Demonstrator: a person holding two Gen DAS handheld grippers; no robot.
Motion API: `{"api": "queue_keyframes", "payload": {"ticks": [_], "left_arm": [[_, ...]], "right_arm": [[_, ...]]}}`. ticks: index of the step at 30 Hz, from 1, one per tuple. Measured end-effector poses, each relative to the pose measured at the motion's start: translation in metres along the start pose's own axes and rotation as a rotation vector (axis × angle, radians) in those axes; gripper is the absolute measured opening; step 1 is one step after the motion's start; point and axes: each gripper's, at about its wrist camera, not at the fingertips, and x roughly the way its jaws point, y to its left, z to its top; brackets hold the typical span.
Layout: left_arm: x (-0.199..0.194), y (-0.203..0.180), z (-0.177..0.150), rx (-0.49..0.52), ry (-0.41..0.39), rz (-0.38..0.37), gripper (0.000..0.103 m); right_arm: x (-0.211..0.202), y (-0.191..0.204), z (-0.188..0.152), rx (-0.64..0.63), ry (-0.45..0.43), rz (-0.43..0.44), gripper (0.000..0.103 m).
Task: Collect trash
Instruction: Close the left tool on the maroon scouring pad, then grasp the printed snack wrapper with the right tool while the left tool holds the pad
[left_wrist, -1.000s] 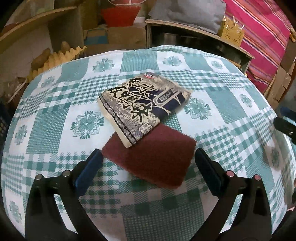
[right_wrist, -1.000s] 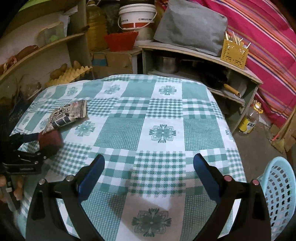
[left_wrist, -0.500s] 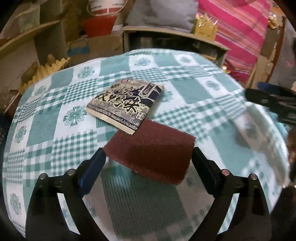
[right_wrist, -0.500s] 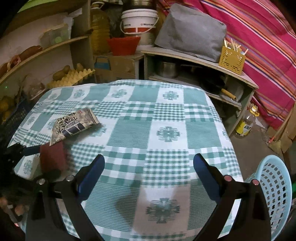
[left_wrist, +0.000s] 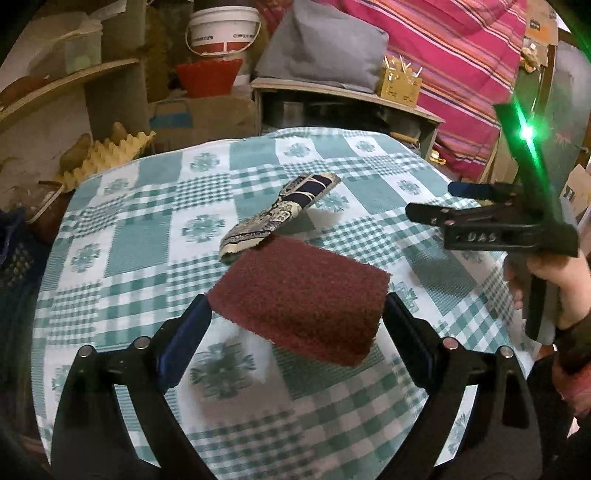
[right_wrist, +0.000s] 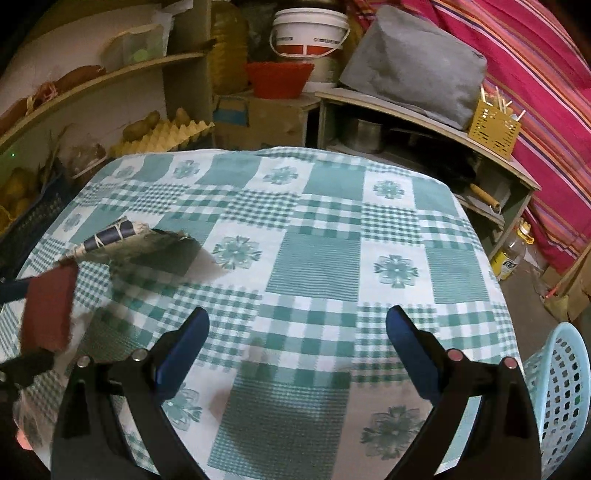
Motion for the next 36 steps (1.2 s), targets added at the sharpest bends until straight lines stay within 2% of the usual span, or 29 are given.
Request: {"api": "queue_keyframes", "payload": {"ticks": [6,16,22,30,32,34,36], "left_arm": [[-0.020,0.016,-0.002,-0.008,-0.050,0.048,0.090],[-0.029,0.072,-0.004,-0.158,-0.075,0.193,0.090],[-0.018,0.079,-0.002,-0.156,-0.051,0.230,0.090],[-0.018,0.095,-0.003,-0.214,-0.058,0.226,0.090],[-0.017,0.094,-0.005,-0.213,-0.056,0.231,0.090],[-0.016,0.093,-0.004,-0.210,-0.051,0.235,0.090],[-0.015,0.092,-0.004,-0.206,-0.050,0.240,0.090]], "right_arm": [[0.003,0.004,0.004,0.009,-0.002,0.011,0.094],[0.007,0.024,0.011,-0.012,-0.008,0.035,0.094],[0.021,0.045,0.006,-0.038,0.023,0.059,0.094],[0.051,0.069,0.003,-0.077,0.084,0.061,0.094],[0.058,0.073,0.003,-0.092,0.104,0.061,0.092],[0.063,0.075,0.002,-0.080,0.111,0.097,0.087],[0.062,0.074,0.001,-0.064,0.114,0.123,0.078]]}}
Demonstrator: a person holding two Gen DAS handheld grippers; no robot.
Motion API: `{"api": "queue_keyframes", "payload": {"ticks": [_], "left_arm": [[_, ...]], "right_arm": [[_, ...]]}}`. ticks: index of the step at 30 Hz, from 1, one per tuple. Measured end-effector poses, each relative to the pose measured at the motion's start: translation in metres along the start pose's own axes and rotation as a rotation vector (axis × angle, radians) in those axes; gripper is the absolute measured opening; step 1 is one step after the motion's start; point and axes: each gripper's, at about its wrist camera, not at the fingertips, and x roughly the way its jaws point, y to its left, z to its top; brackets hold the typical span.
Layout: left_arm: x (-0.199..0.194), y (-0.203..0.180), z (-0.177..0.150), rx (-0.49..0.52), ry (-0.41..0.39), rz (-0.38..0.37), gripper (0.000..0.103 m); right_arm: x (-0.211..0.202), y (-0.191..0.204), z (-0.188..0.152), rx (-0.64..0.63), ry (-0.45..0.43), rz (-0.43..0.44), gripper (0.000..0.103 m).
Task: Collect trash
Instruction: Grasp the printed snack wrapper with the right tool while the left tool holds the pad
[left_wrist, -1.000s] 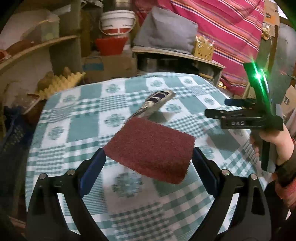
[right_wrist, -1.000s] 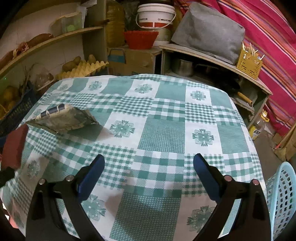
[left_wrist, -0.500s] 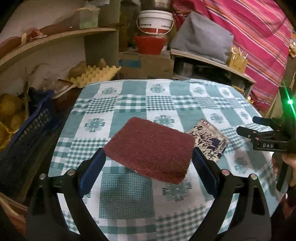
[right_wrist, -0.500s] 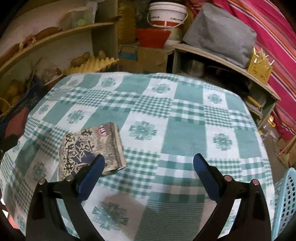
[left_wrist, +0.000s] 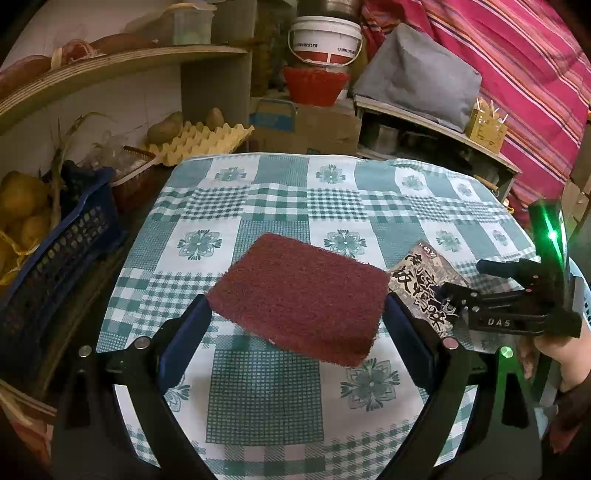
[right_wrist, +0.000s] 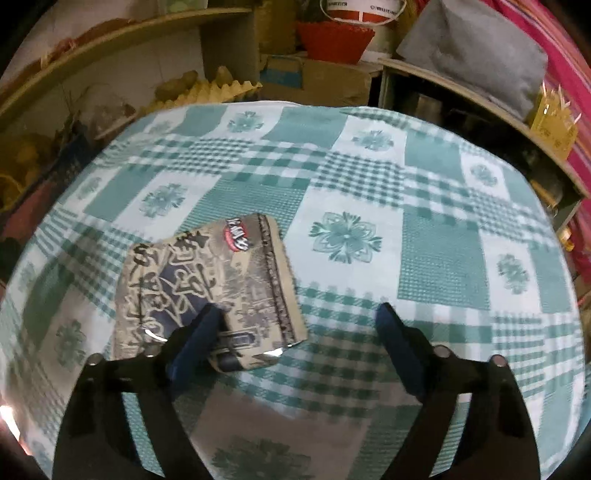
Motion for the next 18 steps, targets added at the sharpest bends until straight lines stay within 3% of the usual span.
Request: {"api": "queue_keyframes", "payload": {"ticks": [1,2,4,6,11,18], "left_arm": [[0.000,0.000,0.000,0.000,0.000,0.000,0.090],[0.000,0.000,0.000,-0.002,-0.001,-0.001,0.090],[0.001,0.000,0.001,-0.004,-0.004,-0.003,0.090],[0.002,0.000,0.002,-0.004,-0.006,-0.002,0.090],[0.003,-0.004,0.002,0.012,-0.003,0.007,0.090],[0.001,-0.015,0.003,0.023,-0.018,0.015,0.090]], "right_arm": [[-0.001,0.002,0.000,-0.013,-0.005,0.008,0.073],[-0.002,0.005,0.000,-0.026,-0.008,0.020,0.056],[-0.005,0.012,0.001,-0.053,-0.001,0.049,0.036],[-0.005,0.018,0.002,-0.067,0.003,0.059,0.021],[-0.007,0.019,0.001,-0.054,-0.011,0.079,0.006],[-0.033,-0.016,-0.005,0.010,-0.053,0.096,0.004]]}}
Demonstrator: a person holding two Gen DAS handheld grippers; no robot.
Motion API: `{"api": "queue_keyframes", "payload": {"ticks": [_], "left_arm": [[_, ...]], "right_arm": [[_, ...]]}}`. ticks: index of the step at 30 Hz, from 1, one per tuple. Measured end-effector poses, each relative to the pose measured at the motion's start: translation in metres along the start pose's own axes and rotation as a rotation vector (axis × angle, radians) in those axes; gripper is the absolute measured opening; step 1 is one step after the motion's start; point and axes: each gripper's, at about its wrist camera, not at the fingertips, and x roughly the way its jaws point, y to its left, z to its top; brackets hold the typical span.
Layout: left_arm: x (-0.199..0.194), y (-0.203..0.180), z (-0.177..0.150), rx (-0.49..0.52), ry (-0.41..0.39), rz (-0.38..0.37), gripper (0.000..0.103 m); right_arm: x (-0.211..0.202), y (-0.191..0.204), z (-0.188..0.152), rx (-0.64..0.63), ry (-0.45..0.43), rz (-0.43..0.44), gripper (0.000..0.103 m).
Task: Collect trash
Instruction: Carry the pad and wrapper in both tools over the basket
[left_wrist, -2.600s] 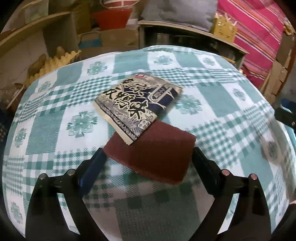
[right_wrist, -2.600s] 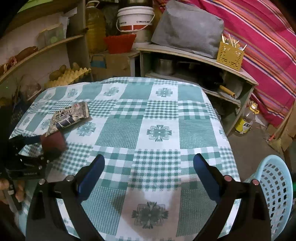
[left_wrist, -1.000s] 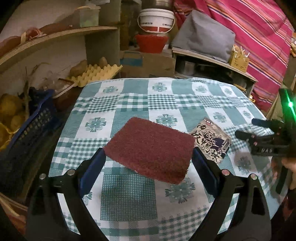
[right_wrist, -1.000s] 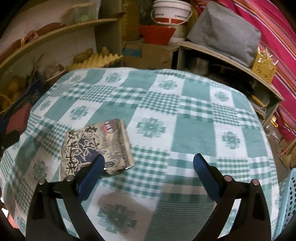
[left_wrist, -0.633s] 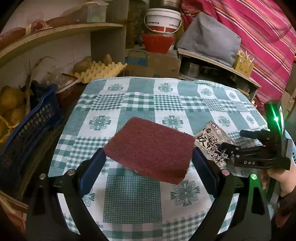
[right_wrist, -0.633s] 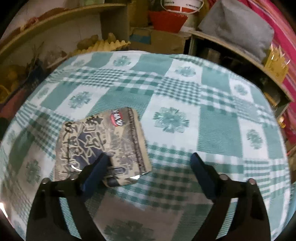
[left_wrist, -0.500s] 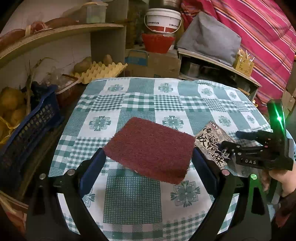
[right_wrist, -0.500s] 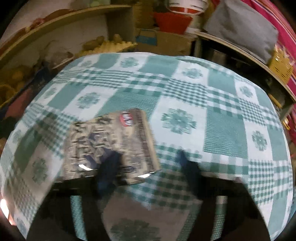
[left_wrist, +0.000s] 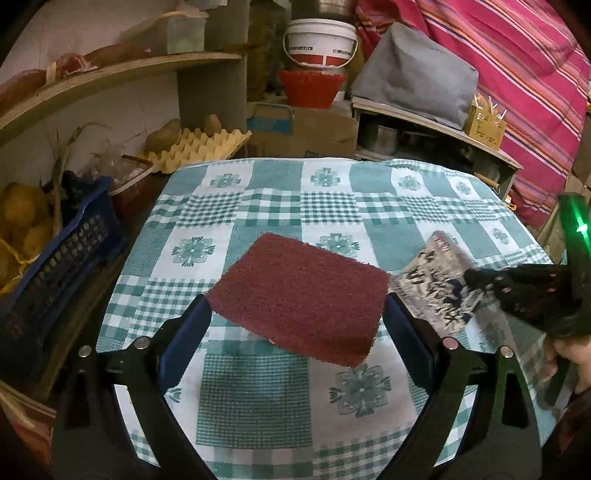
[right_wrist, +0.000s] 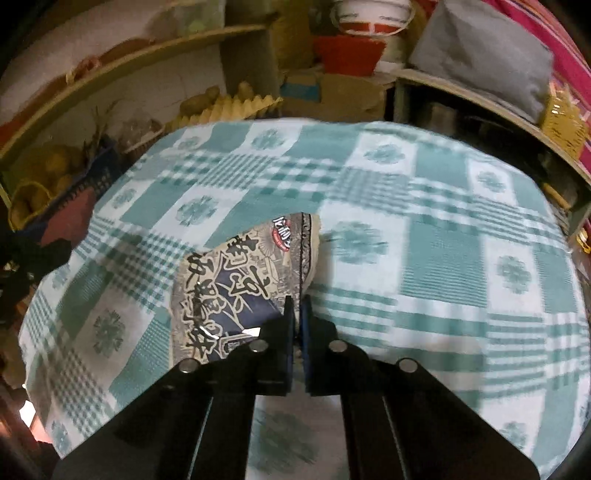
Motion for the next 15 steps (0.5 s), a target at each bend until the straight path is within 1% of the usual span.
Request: {"api": "queue_keyframes", "payload": {"ticks": [2,5,8,11,15], "left_arm": [[-0.002,-0.009,0.000,0.012,-0.011,0.003,0.090],[-0.008,-0.033,0.002,0.040,-0.047,0.015,0.090],[-0.014,-0.060,0.007,0.039,-0.078,0.002,0.090],[-0.019,-0.095,0.013,0.054,-0.101,0.001,0.090],[-0.025,-0.157,0.023,0.103,-0.119,-0.019,0.090]], "right_arm": [[-0.016,-0.015,-0.001,0.015,-0.020,-0.011,0.004],[-0.047,-0.046,-0.006,0.044,-0.055,-0.044,0.004],[-0.080,-0.085,-0.013,0.090,-0.085,-0.078,0.004],[-0.115,-0.128,-0.025,0.146,-0.123,-0.113,0.004],[-0.163,-0.188,-0.049,0.235,-0.173,-0.158,0.004]]}}
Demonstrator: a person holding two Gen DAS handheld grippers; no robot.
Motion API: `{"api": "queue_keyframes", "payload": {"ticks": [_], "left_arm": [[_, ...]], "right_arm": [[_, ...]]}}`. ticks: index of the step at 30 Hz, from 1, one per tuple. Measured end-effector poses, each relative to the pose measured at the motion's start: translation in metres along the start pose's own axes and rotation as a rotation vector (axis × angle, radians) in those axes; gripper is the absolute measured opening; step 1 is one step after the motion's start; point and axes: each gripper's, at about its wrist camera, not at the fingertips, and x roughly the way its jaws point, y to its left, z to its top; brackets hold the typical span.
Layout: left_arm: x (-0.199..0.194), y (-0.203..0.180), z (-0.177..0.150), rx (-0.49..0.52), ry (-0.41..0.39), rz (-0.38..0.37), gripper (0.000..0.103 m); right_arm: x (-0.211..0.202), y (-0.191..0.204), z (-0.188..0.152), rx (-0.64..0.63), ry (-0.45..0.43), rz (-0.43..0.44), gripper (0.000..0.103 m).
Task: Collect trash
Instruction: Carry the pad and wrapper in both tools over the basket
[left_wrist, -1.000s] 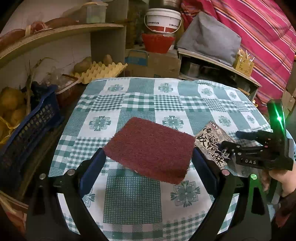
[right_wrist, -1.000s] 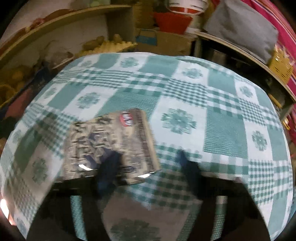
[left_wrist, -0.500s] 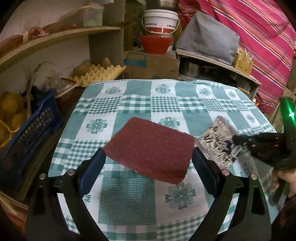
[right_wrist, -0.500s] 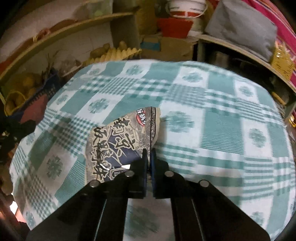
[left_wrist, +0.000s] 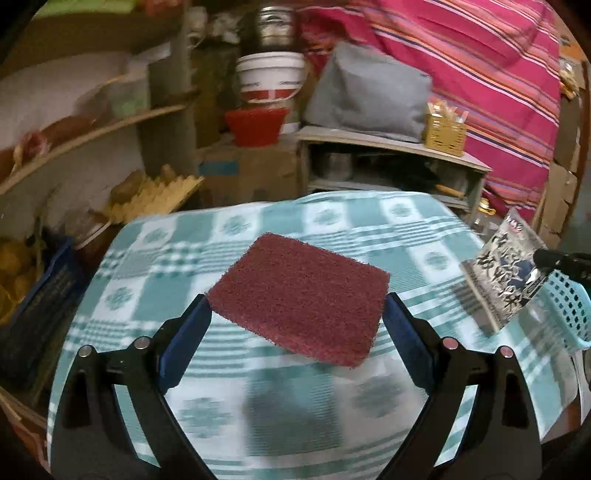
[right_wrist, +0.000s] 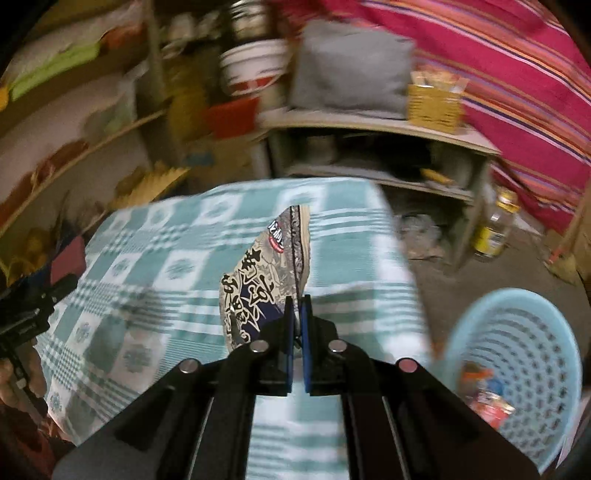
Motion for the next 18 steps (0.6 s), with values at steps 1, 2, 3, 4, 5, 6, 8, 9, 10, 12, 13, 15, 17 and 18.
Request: {"api": "queue_keyframes", "payload": {"ticks": [1,2,3,4,5,6,8,9,10,12,13,15,17,18], "left_arm": [[-0.001,-0.013,0.003,0.006,-0.004,-0.007,0.090],[-0.001,-0.027,0.006,0.010,-0.008,-0.019,0.090],[-0.001,-0.039,0.009,0.011,-0.013,-0.034,0.090],[-0.001,-0.057,0.014,0.011,-0.017,-0.060,0.090],[0.000,-0.070,0.016,0.013,-0.018,-0.079,0.090],[0.000,-0.084,0.018,0.017,-0.019,-0.098,0.090],[0.002,-0.120,0.021,0.041,-0.021,-0.129,0.090],[0.003,-0.138,0.022,0.055,-0.022,-0.142,0.090],[0.004,-0.153,0.022,0.066,-0.021,-0.155,0.090],[0.006,-0.179,0.023,0.083,-0.019,-0.181,0.090],[0.006,-0.197,0.023,0.094,-0.017,-0.200,0.090],[0.009,-0.223,0.023,0.108,-0.010,-0.227,0.090],[0.011,-0.252,0.021,0.125,-0.005,-0.256,0.090],[0.010,-0.264,0.020,0.132,-0.004,-0.267,0.090]], "right_arm": [[-0.009,-0.016,-0.001,0.019,-0.009,-0.012,0.004],[-0.019,-0.036,-0.003,0.041,-0.020,-0.030,0.004],[-0.026,-0.048,-0.005,0.056,-0.027,-0.042,0.004],[-0.033,-0.061,-0.006,0.069,-0.034,-0.055,0.004],[-0.041,-0.073,-0.008,0.082,-0.040,-0.068,0.004],[-0.049,-0.089,-0.011,0.097,-0.045,-0.085,0.004],[-0.062,-0.113,-0.016,0.117,-0.051,-0.118,0.004],[-0.069,-0.126,-0.019,0.128,-0.054,-0.139,0.004],[-0.075,-0.137,-0.022,0.136,-0.056,-0.156,0.004],[-0.086,-0.158,-0.027,0.147,-0.061,-0.194,0.004],[-0.091,-0.168,-0.030,0.151,-0.063,-0.213,0.004],[-0.100,-0.185,-0.034,0.158,-0.064,-0.243,0.004],[-0.107,-0.200,-0.037,0.162,-0.064,-0.271,0.004],[-0.112,-0.209,-0.039,0.165,-0.064,-0.286,0.004]]}}
